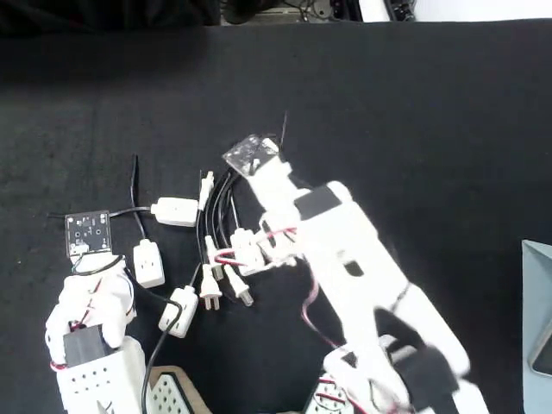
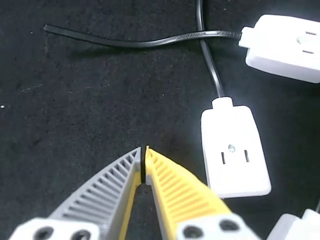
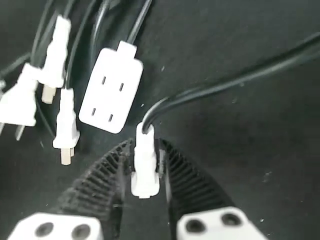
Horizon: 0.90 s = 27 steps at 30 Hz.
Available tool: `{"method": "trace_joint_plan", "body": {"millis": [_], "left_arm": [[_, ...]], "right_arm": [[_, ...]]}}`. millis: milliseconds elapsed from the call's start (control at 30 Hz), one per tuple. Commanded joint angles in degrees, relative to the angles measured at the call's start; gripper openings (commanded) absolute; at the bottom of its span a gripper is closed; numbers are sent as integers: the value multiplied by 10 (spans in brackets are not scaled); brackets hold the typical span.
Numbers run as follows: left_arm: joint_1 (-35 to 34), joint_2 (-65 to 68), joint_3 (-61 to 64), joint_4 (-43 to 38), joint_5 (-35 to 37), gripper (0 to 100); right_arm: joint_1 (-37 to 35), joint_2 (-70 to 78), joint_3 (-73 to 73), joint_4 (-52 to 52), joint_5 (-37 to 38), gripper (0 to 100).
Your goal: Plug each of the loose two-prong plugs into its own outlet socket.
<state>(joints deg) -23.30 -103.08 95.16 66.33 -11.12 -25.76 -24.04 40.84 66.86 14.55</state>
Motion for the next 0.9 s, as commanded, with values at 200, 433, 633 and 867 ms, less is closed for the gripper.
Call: {"method": "trace_joint_plan", "body": {"millis": [200, 433, 633, 867], "left_arm": [[21, 4, -116, -9, -5, 146], [87, 51, -233, 25, -5, 133], [95, 293, -364, 17, -104, 134], [96, 556, -460, 20, -187, 173]], "right_arm": [[92, -181, 115, -113, -62, 11], [112, -181, 167, -193, -118, 11], [139, -181, 177, -200, -140, 11], [140, -181, 210, -236, -140, 11]]}}
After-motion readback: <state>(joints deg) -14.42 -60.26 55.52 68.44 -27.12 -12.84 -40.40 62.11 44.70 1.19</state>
